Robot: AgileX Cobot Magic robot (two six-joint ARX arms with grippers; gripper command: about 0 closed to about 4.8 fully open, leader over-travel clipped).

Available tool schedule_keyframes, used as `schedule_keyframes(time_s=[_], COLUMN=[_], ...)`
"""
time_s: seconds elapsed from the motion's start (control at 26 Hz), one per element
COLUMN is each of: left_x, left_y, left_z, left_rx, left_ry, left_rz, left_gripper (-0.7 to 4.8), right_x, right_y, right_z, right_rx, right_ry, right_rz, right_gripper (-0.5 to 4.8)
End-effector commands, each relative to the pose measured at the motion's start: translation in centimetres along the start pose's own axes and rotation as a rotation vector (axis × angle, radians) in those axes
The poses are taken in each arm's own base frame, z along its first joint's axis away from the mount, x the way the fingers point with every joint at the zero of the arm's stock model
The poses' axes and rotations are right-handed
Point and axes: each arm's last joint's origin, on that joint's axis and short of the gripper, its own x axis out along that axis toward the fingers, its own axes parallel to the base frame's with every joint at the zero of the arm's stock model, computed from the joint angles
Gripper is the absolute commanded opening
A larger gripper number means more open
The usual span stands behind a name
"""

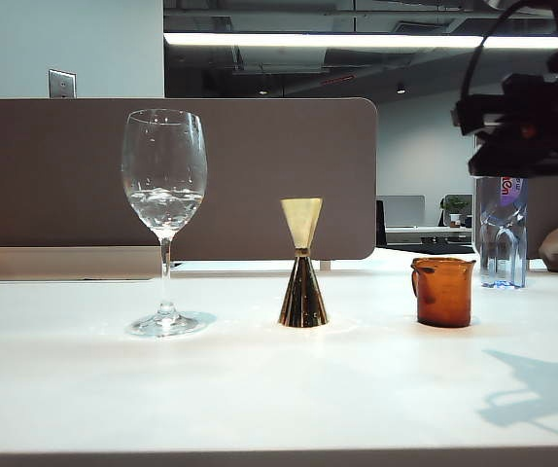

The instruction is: Pick up the small amber measuring cup and pour the water in it into the jigger, then pick up the jigger and pour the water in it into the wine glass.

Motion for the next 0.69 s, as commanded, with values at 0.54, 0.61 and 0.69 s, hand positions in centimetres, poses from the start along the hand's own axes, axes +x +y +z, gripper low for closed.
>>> schedule_keyframes(time_s=[0.54,0.61,0.69], left_x=[-0.1,-0.1,-0.1], left_y=[0.0,0.0,0.0], left_z=[0.2,0.2,0.2], left_rx=[0.006,0.006,0.006], left_ry=[-0.016,-0.016,-0.016], left_rz=[-0.004,-0.004,-0.004], left_gripper=[0.26,0.26,0.26], right_x=[-1.7,-1.7,-1.7], right_y=[-0.6,-0.6,-0.6], right_z=[-1.0,-1.0,-1.0], right_rx=[0.029,0.029,0.029], right_ry=[-0.079,-0.079,-0.080], right_rz=[-0.002,-0.002,-0.002], right_gripper=[-0.05,-0.05,-0.05])
